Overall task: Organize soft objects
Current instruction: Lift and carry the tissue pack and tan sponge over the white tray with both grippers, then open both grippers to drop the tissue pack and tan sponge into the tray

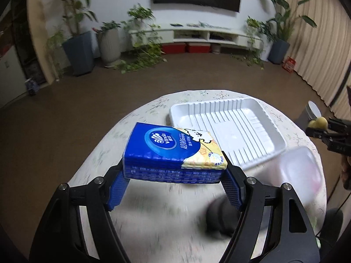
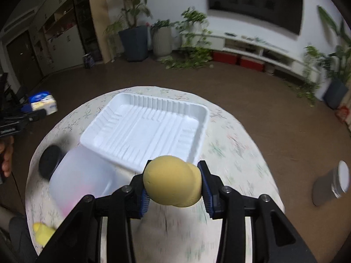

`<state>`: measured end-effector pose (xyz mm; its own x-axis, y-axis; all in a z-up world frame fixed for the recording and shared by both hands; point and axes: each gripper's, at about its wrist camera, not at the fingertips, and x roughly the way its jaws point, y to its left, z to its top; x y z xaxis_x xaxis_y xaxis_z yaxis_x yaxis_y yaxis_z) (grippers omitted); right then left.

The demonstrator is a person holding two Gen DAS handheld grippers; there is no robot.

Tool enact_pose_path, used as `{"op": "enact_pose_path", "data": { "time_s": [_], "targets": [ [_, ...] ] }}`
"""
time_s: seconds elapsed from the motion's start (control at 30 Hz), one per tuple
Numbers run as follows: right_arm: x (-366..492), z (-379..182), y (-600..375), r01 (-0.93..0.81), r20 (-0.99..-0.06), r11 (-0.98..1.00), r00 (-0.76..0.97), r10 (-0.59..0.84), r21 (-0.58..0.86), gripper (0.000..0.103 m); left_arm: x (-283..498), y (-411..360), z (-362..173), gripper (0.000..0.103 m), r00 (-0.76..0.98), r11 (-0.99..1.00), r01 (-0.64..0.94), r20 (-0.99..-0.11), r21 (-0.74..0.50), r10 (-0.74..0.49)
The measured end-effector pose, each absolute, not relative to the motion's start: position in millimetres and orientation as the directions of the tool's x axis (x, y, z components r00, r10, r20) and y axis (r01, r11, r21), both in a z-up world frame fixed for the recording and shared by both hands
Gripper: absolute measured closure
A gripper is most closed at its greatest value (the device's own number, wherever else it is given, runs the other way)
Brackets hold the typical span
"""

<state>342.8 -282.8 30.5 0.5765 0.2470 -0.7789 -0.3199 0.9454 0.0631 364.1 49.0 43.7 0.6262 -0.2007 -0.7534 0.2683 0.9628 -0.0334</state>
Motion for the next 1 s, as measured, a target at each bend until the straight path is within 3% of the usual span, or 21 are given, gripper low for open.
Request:
{"op": "enact_pose_path", "data": {
  "time_s": [0.33, 0.8, 1.0],
  "targets": [
    [445, -21, -256, -0.434, -0.844, 0.897, 0.449, 0.293, 0.08, 0.06, 442, 4, -24, 0.03, 0.472, 0.897, 0.433, -0.825, -0.089, -0.31],
    [464, -62, -234, -0.475, -0.881, 0.88, 0.41, 0.234, 0.013, 0.055, 441, -20, -60, 0.029, 0.476, 0.885, 0.462, -0.858, 0.058, -0.192],
    [463, -66, -236, -0.466, -0.879, 0.884, 0.411, 0.241, 0.025, 0.039, 439, -19, -67, 0.029, 0.467, 0.884, 0.463, -0.864, 0.062, -0.185]
  ]
}}
